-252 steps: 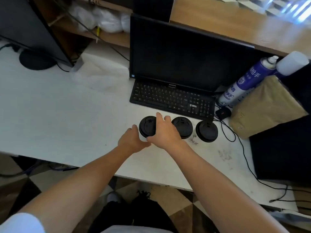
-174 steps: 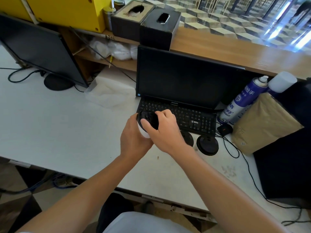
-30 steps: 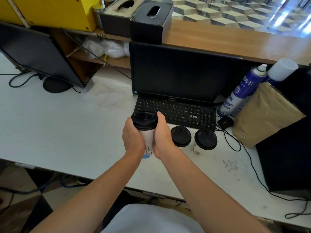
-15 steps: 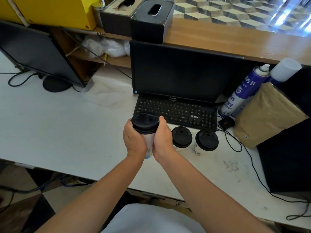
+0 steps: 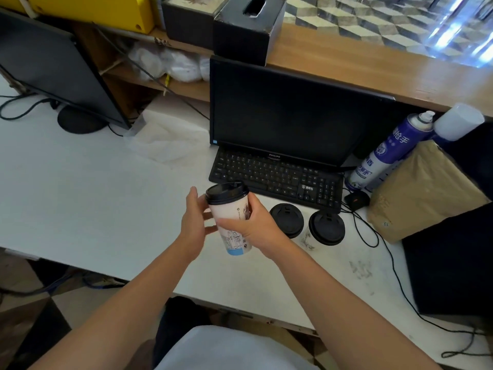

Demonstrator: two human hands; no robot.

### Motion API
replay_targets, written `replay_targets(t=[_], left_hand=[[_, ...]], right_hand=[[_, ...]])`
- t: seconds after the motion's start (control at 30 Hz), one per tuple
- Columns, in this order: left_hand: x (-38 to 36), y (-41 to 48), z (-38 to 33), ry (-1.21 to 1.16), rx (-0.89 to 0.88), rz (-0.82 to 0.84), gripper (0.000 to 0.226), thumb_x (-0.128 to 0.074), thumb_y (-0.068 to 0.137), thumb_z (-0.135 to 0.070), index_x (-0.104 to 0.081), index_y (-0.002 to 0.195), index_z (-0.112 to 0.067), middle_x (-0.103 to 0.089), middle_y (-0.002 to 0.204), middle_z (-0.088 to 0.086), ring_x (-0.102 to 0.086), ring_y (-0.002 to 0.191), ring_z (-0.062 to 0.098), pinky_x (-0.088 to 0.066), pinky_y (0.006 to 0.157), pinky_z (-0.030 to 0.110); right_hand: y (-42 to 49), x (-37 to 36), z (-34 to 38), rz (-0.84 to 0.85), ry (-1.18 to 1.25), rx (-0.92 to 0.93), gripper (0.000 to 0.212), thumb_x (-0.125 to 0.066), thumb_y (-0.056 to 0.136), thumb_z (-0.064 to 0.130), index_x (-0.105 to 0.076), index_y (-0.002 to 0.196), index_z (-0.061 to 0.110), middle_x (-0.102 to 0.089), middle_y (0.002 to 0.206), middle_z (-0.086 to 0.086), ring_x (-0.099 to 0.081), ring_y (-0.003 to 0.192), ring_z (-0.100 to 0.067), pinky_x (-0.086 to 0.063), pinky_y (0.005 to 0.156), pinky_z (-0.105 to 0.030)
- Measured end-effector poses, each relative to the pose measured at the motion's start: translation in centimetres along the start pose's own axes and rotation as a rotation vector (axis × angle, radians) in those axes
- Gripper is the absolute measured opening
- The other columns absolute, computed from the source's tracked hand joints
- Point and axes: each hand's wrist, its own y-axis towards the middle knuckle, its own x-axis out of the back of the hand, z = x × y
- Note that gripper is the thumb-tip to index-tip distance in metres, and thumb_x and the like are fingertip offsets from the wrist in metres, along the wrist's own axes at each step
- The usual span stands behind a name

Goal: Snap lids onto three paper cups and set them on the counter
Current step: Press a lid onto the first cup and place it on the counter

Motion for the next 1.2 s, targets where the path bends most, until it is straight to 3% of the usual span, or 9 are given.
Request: replay_targets(t=[0.13, 0.23, 0.33, 0.43, 0.73, 0.8, 0.9, 1.07, 1.2], left_hand=[[4.4, 3.2, 3.9, 0.725, -0.257, -0.196, 0.054, -0.019, 0.104, -0.042, -0.061, 0.121, -0.012, -0.06, 0.126, 0.009, -0.051, 0.119, 0.032, -0.038, 0.1, 0.044], [7.1, 5.5, 7.5, 1.152, -0.113, -0.247, 0.064, -0.028, 0.102, -0.056, -0.04, 0.15, -0.016, -0.032, 0.159, 0.019, -0.025, 0.143, 0.045, -0.026, 0.115, 0.058], [8.3, 6.7, 10.7, 1.422, -0.035, -0.228, 0.081, -0.02, 0.095, -0.07, -0.013, 0.159, -0.022, -0.003, 0.168, 0.016, 0.002, 0.151, 0.047, -0.004, 0.118, 0.065], [8.7, 7.2, 13.1, 1.496, -0.069, -0.235, 0.093, -0.012, 0.087, -0.078, -0.003, 0.16, -0.021, 0.004, 0.168, 0.019, 0.01, 0.15, 0.05, 0.002, 0.115, 0.069], [9.1, 7.9, 15.3, 1.483, -0.212, -0.335, 0.093, -0.021, 0.089, -0.078, -0.018, 0.16, -0.017, -0.01, 0.166, 0.022, 0.008, 0.152, 0.048, 0.004, 0.115, 0.069], [9.0, 7.9, 15.4, 1.472, -0.215, -0.345, 0.093, -0.021, 0.09, -0.078, -0.018, 0.16, -0.018, -0.009, 0.167, 0.021, 0.005, 0.152, 0.049, 0.003, 0.116, 0.069], [8.8, 7.8, 15.1, 1.457, -0.22, -0.36, 0.092, -0.02, 0.09, -0.078, -0.02, 0.16, -0.018, -0.008, 0.168, 0.02, 0.004, 0.152, 0.049, 0.004, 0.117, 0.068], [8.8, 7.6, 15.0, 1.471, -0.208, -0.37, 0.094, -0.013, 0.09, -0.079, -0.015, 0.161, -0.019, -0.002, 0.168, 0.018, 0.008, 0.152, 0.047, 0.005, 0.118, 0.068], [8.8, 7.6, 15.0, 1.442, -0.225, -0.371, 0.094, -0.015, 0.09, -0.079, -0.018, 0.16, -0.018, -0.005, 0.168, 0.019, 0.007, 0.152, 0.047, 0.005, 0.118, 0.068]], right_hand=[[0.6, 0.1, -0.1, 0.021, -0.143, 0.01, 0.08, -0.09, 0.076, 0.013, -0.048, 0.14, 0.032, -0.068, 0.118, 0.012, -0.07, 0.095, 0.004, -0.054, 0.066, -0.009], [1.3, 0.1, -0.2, 0.03, -0.196, 0.007, 0.081, -0.091, 0.075, 0.014, -0.048, 0.14, 0.035, -0.069, 0.12, 0.013, -0.07, 0.102, -0.001, -0.056, 0.073, -0.014], [2.3, -0.1, -0.5, 0.02, -0.178, -0.012, 0.077, -0.09, 0.076, 0.009, -0.049, 0.137, 0.035, -0.069, 0.12, 0.013, -0.069, 0.098, 0.006, -0.055, 0.071, -0.01], [3.1, -0.3, -0.9, 0.006, -0.169, -0.027, 0.077, -0.09, 0.076, 0.007, -0.049, 0.137, 0.033, -0.07, 0.12, 0.011, -0.07, 0.1, 0.006, -0.055, 0.071, -0.009], [5.3, -0.8, 0.6, 0.004, -0.304, 0.024, 0.082, -0.088, 0.077, 0.003, -0.045, 0.139, 0.034, -0.063, 0.125, 0.015, -0.063, 0.108, 0.008, -0.054, 0.086, -0.013], [5.7, -0.8, 2.2, 0.03, -0.416, 0.079, 0.087, -0.088, 0.076, 0.005, -0.043, 0.146, 0.031, -0.06, 0.132, 0.01, -0.06, 0.118, 0.0, -0.055, 0.094, -0.022], [6.3, -0.7, 5.2, 0.039, -0.759, 0.212, 0.09, -0.087, 0.075, 0.011, -0.041, 0.151, 0.025, -0.052, 0.144, 0.001, -0.048, 0.133, -0.022, -0.038, 0.115, -0.046], [7.4, 0.1, 9.9, 0.041, -1.429, 0.49, 0.085, -0.077, 0.083, 0.017, -0.037, 0.156, 0.024, -0.048, 0.147, -0.002, -0.039, 0.138, -0.029, -0.012, 0.122, -0.048], [8.6, -0.4, 11.6, 0.053, -1.831, 0.513, 0.09, -0.078, 0.083, 0.017, -0.028, 0.157, 0.025, -0.042, 0.152, -0.007, -0.038, 0.14, -0.035, -0.009, 0.124, -0.059]])
